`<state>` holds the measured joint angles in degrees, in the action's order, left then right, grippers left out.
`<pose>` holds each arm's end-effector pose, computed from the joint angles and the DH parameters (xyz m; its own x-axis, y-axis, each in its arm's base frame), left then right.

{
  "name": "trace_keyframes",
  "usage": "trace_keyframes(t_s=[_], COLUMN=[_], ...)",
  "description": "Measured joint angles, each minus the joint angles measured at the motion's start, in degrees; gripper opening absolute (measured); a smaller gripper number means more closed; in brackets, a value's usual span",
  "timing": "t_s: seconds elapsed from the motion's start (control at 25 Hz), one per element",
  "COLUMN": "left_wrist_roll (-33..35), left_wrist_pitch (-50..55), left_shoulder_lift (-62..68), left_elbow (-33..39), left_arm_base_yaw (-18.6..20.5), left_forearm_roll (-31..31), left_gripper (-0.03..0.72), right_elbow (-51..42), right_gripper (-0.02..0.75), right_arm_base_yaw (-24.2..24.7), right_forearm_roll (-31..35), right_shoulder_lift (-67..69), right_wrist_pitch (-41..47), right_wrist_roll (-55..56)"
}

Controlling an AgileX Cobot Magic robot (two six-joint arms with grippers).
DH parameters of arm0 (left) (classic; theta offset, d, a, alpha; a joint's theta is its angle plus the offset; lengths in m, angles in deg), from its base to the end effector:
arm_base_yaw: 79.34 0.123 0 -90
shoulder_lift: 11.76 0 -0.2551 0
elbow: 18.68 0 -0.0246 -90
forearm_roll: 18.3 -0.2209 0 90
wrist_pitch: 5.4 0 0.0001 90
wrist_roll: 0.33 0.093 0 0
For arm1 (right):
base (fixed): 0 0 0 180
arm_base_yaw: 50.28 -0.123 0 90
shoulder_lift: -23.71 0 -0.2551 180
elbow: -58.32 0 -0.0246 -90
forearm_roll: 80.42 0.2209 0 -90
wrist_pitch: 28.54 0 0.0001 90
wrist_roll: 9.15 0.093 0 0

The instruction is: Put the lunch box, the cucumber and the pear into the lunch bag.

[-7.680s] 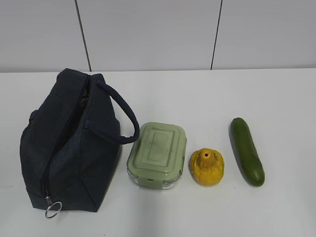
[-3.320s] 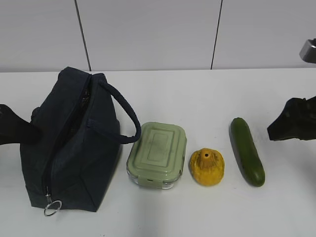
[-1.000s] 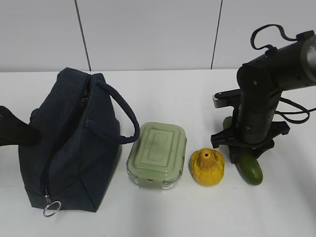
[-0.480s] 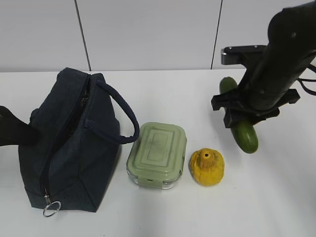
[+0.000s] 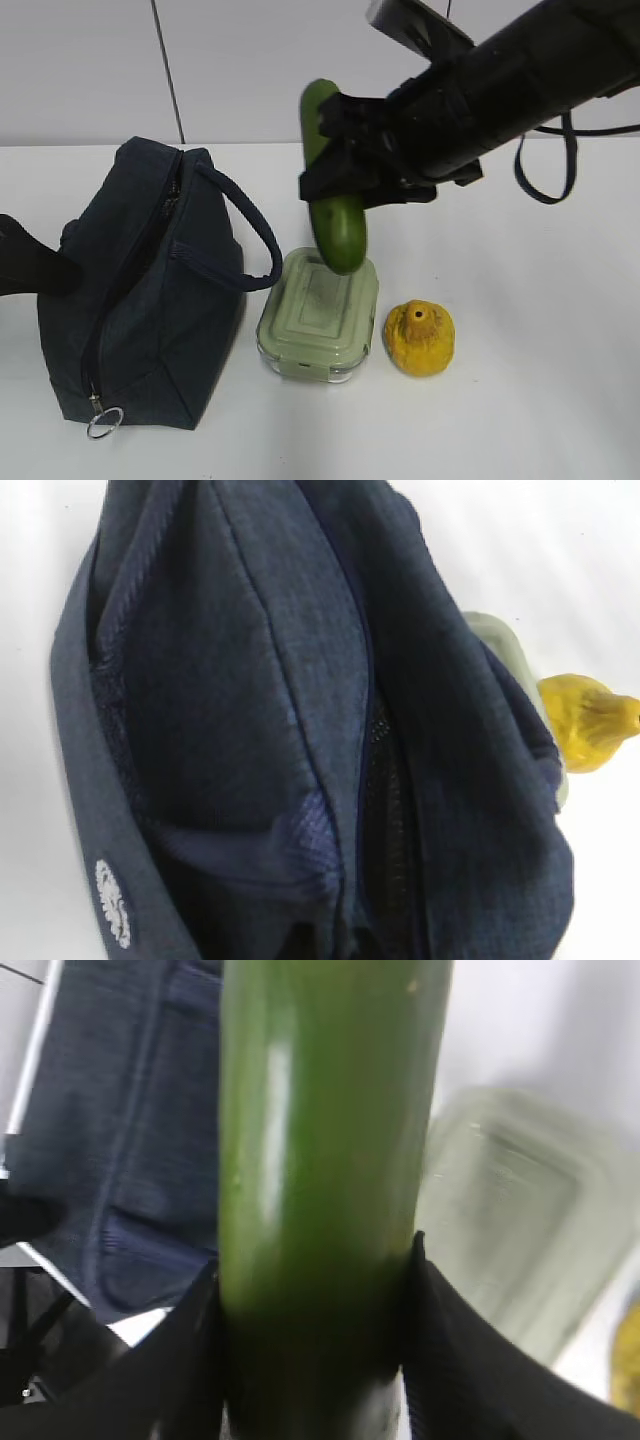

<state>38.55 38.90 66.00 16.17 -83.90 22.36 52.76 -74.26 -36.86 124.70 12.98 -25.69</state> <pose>0.1977 -0.0583 0.2390 -0.8100 0.1781 -0.5587 0.4098 0.8534 -0.3222 0.2763 0.1695 0.2714 -0.8602 -0.0671 -0.5056 -0.3756 0.7540 0.5389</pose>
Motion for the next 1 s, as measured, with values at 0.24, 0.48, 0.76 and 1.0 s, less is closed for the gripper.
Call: trace_keyframes(t_s=[0.24, 0.48, 0.76, 1.0], left_wrist_roll=[0.00, 0.00, 0.00, 0.00], left_wrist_pitch=[0.00, 0.00, 0.00, 0.00], left_shoulder_lift=[0.00, 0.00, 0.00, 0.00], left_elbow=[0.00, 0.00, 0.00, 0.00], left_arm_base_yaw=[0.00, 0.00, 0.00, 0.00], left_forearm_roll=[0.00, 0.00, 0.00, 0.00], left_gripper=[0.002, 0.002, 0.002, 0.002], right_elbow=[5.90, 14.08, 18.35, 18.82], right_gripper=[0.339, 0.339, 0.339, 0.339], right_arm_base_yaw=[-8.12, -12.98, -16.54, -17.36], right_forearm_roll=[6.62, 10.11, 11.64, 6.64], right_shoulder_lift=[2.25, 10.14, 17.72, 20.48], right_wrist_pitch=[-5.44, -6.92, -9.11, -9.80], right_wrist_roll=[-1.55, -1.79, -1.79, 0.26])
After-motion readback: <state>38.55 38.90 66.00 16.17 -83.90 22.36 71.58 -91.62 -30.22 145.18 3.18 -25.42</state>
